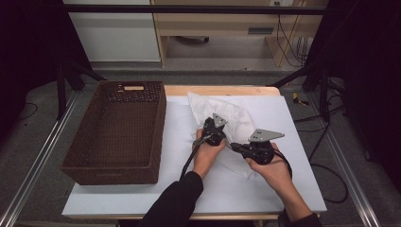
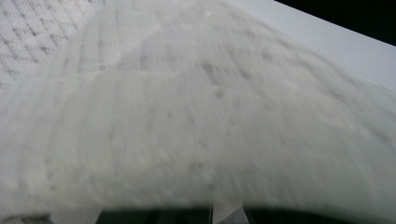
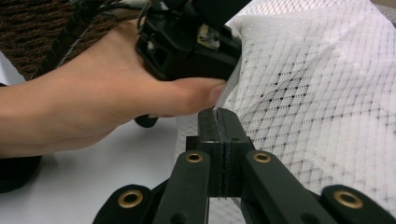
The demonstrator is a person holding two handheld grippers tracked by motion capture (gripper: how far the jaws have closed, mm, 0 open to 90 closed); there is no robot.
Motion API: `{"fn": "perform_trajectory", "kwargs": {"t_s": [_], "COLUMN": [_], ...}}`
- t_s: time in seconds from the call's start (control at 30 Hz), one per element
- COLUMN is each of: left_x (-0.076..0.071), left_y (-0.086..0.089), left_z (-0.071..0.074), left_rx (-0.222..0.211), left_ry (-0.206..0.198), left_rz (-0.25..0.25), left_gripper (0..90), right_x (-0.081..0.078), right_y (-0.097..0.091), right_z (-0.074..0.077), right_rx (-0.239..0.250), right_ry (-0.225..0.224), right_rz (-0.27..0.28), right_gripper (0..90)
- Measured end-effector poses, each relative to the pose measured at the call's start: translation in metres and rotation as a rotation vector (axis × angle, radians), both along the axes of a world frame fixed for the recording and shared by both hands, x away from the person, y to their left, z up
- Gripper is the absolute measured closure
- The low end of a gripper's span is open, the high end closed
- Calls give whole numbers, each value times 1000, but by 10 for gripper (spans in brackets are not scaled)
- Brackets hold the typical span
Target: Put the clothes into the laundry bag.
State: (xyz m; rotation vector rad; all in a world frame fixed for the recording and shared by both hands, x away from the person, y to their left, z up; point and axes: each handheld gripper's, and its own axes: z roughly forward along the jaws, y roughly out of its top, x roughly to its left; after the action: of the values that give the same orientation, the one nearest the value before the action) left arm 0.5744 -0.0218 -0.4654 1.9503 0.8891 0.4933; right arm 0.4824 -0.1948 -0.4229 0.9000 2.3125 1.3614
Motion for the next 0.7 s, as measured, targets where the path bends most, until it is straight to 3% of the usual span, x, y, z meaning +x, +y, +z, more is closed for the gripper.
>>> {"fn": "perform_trajectory", "kwargs": {"t_s": [0.33, 0.7], "left_x": [9, -5], "left_y": [-2, 3], "left_z": [-7, -4], "left_rx": [-5, 15], "left_ry": [-14, -17], "left_rz": [35, 30], "left_gripper": [900, 900], "right_x": [1, 4], "right_y": [-2, -6], "right_z": [-4, -7], "right_rx": [-5, 1], "right_ry": [16, 25], "right_rz": [-6, -24], "right_gripper": [900, 900]}}
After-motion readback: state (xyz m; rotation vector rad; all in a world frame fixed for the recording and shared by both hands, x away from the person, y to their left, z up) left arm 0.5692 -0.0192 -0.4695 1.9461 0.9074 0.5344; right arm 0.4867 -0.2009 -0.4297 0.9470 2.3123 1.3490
